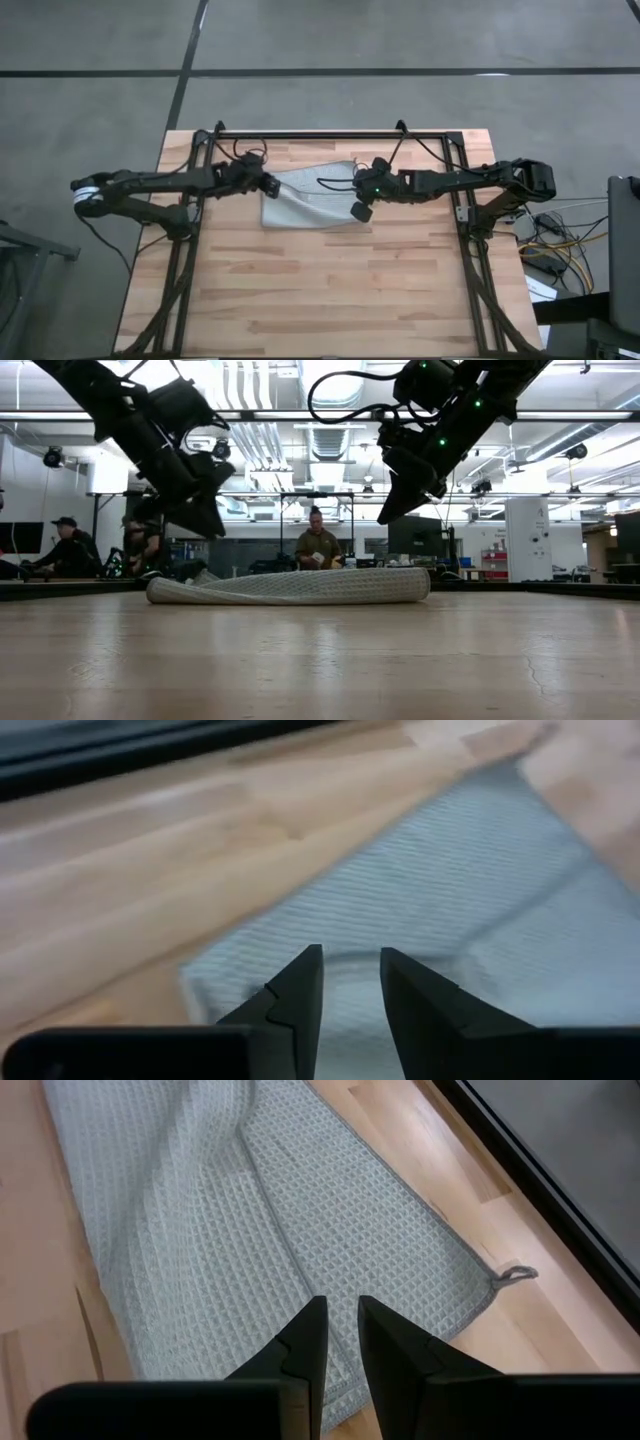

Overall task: Roll towel
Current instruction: Fold the gray towel

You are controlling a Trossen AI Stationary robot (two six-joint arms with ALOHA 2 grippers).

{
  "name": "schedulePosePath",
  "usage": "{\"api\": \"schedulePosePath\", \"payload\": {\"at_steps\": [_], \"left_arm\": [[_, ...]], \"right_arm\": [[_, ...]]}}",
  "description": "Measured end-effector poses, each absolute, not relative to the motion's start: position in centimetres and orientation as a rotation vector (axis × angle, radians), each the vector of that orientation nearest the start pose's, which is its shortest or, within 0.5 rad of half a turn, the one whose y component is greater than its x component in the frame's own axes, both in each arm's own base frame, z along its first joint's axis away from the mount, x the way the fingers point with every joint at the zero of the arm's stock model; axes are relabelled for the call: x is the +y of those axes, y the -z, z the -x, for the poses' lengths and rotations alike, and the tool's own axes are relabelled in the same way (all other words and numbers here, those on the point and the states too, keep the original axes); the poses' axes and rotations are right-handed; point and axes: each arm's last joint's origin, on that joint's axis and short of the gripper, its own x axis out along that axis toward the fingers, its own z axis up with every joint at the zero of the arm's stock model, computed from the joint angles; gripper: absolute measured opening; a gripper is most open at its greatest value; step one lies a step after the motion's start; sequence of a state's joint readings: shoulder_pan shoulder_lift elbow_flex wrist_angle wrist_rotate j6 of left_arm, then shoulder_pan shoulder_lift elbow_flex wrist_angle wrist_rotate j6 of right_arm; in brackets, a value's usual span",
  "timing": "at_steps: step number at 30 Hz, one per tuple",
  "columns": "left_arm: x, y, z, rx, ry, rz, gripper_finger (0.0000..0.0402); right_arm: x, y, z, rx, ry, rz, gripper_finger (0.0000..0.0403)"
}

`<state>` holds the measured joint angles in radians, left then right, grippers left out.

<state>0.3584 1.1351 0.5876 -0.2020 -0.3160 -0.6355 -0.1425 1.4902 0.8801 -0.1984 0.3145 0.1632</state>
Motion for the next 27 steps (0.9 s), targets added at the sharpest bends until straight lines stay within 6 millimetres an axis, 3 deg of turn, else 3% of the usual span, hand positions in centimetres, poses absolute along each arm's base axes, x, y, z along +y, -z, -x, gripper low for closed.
{"api": "schedulePosePath", "payload": {"at_steps": [4,9,19,27], "left_arm": [[8.35,-20.77,-20.60,0.565,-0.737,0.574,0.0106],[8.31,-21.01,-20.75,0.620,-0.646,0.422,0.0105],[8.32,-21.01,-20.81,0.669,-0.579,0.264,0.0104],[8.37,-20.65,-20.96,0.691,-0.576,0.255,0.0104]], "right_arm": [[-5.15,-20.62,-29.52,0.774,0.500,-0.088,0.0057],[-5.11,-20.55,-29.47,0.770,0.513,-0.140,0.0057],[-4.96,-20.20,-29.21,0.680,0.664,-0.744,0.0057],[-4.79,-19.90,-28.91,0.617,0.805,-1.129,0.0057]]}}
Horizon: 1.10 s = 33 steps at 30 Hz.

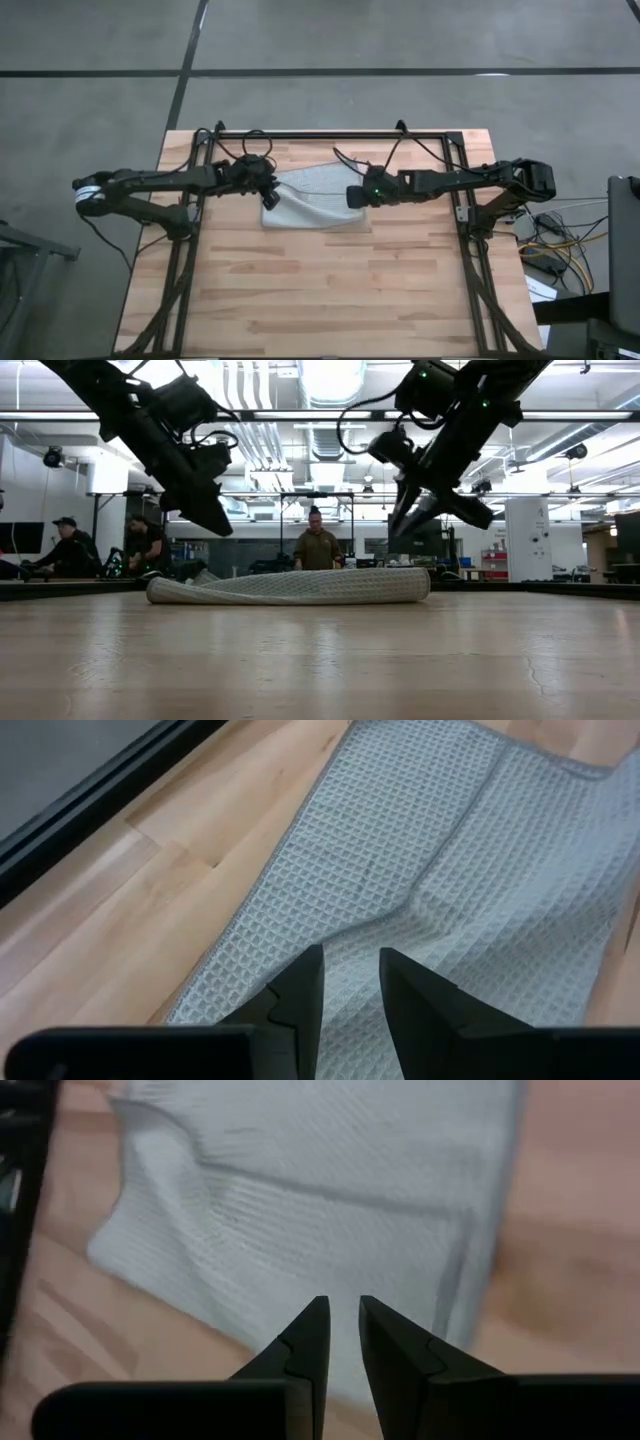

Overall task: Roll towel
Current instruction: Fold the gray towel

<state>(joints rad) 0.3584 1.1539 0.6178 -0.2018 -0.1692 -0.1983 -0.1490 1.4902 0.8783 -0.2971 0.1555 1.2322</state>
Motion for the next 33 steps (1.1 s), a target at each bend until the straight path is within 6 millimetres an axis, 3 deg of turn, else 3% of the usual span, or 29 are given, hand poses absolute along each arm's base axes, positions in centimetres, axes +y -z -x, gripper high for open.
{"api": "schedulePosePath", "payload": {"at_steps": [8,17,27,33], "left_arm": [[8.4,-20.2,-21.1,0.723,-0.560,0.215,0.0104],[8.5,-19.7,-21.4,0.750,-0.561,0.218,0.0104],[8.5,-19.7,-21.4,0.748,-0.561,0.219,0.0104],[8.5,-19.7,-21.4,0.747,-0.561,0.219,0.0104]], "right_arm": [[-4.5,-19.3,-28.0,0.696,0.898,-1.269,0.0057],[-4.8,-18.5,-27.9,0.672,0.967,-1.253,0.0057],[-5.6,-15.1,-30.6,0.687,0.900,-1.160,0.0057],[-6.4,-14.8,-30.6,0.696,0.921,-1.134,0.0057]]}}
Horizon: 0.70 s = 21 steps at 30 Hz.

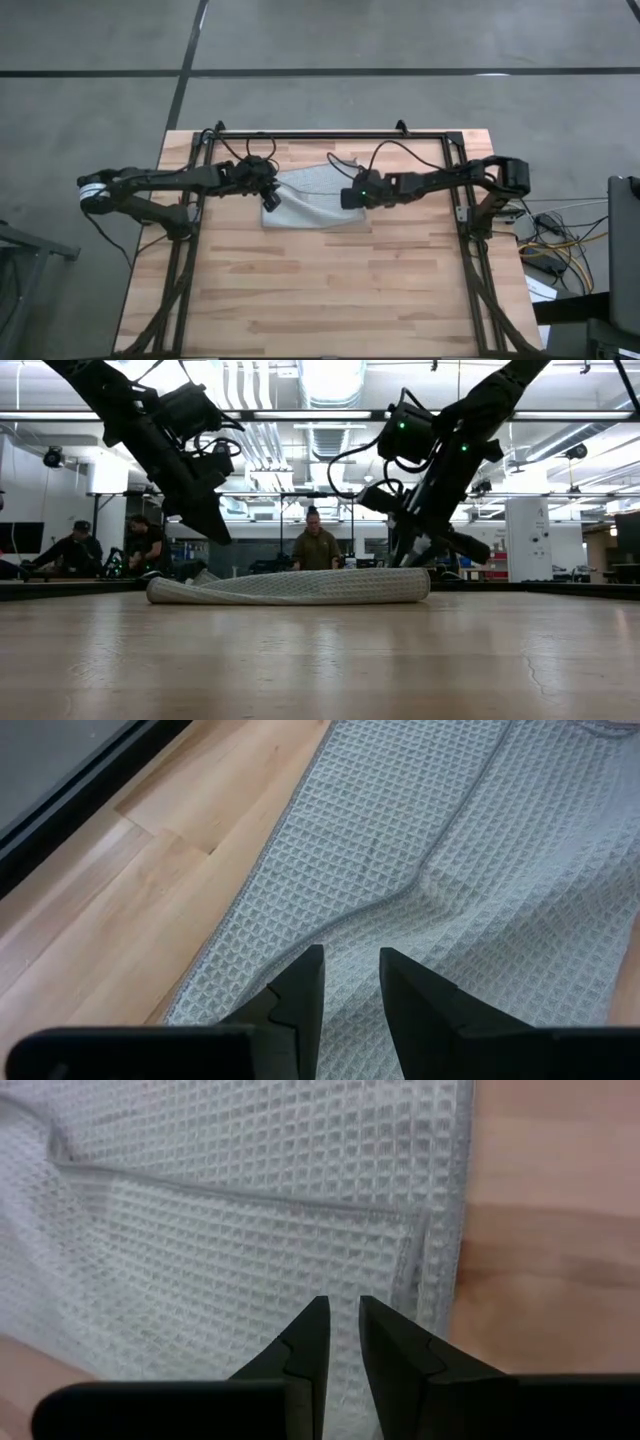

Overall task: Roll towel
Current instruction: Fold the gray towel

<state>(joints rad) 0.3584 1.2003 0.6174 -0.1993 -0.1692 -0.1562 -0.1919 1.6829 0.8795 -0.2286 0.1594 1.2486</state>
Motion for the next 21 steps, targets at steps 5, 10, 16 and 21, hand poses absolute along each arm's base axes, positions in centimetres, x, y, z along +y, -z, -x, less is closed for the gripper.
{"api": "schedulePosePath", "payload": {"at_steps": [5,10,16,21], "left_arm": [[8.5,-19.7,-21.4,0.747,-0.561,0.220,0.0104],[8.5,-19.7,-21.4,0.747,-0.562,0.220,0.0104],[8.5,-19.7,-21.4,0.747,-0.562,0.221,0.0104],[8.5,-19.7,-21.4,0.748,-0.562,0.220,0.0104]], "right_arm": [[-7.4,-15.5,-30.2,0.670,0.924,-1.115,0.0057],[-8.7,-15.4,-29.9,0.668,0.947,-1.119,0.0057],[-9.5,-15.4,-29.6,0.678,0.944,-1.103,0.0057],[-9.4,-15.3,-29.6,0.699,0.913,-1.128,0.0057]]}}
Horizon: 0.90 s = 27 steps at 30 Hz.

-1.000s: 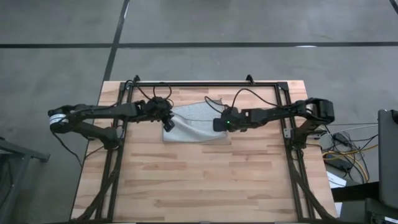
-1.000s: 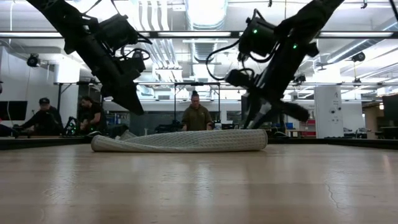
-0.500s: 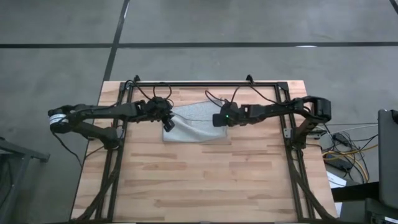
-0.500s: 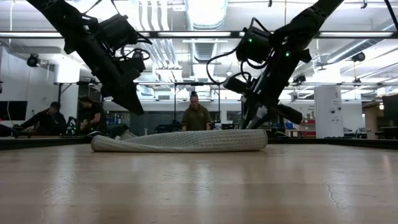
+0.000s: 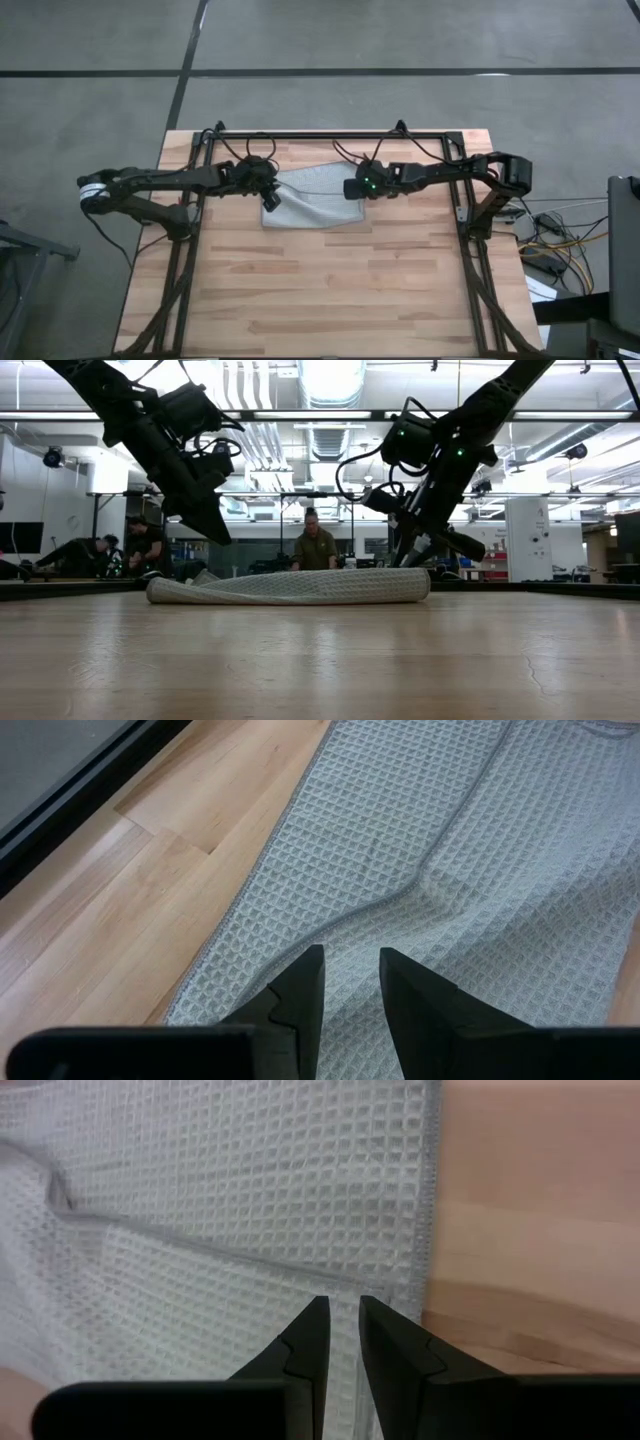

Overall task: Roll towel
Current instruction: Fold the gray towel

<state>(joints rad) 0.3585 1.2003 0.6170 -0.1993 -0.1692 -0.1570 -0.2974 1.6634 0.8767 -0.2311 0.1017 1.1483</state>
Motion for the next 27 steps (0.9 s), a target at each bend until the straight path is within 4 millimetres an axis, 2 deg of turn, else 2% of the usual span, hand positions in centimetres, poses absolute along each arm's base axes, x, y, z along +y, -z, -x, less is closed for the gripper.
{"api": "schedulePosePath", "payload": {"at_steps": [11,22,27], "left_arm": [[8.55,-19.69,-21.38,0.746,-0.569,0.224,0.0104],[8.55,-19.68,-21.38,0.746,-0.569,0.224,0.0104],[8.55,-19.68,-21.38,0.746,-0.570,0.224,0.0104]], "right_arm": [[-9.29,-14.69,-29.33,0.721,0.922,-1.124,0.0057],[-9.30,-14.70,-29.34,0.769,0.862,-1.007,0.0057],[-9.30,-14.70,-29.35,0.769,0.861,-1.005,0.0057]]}}
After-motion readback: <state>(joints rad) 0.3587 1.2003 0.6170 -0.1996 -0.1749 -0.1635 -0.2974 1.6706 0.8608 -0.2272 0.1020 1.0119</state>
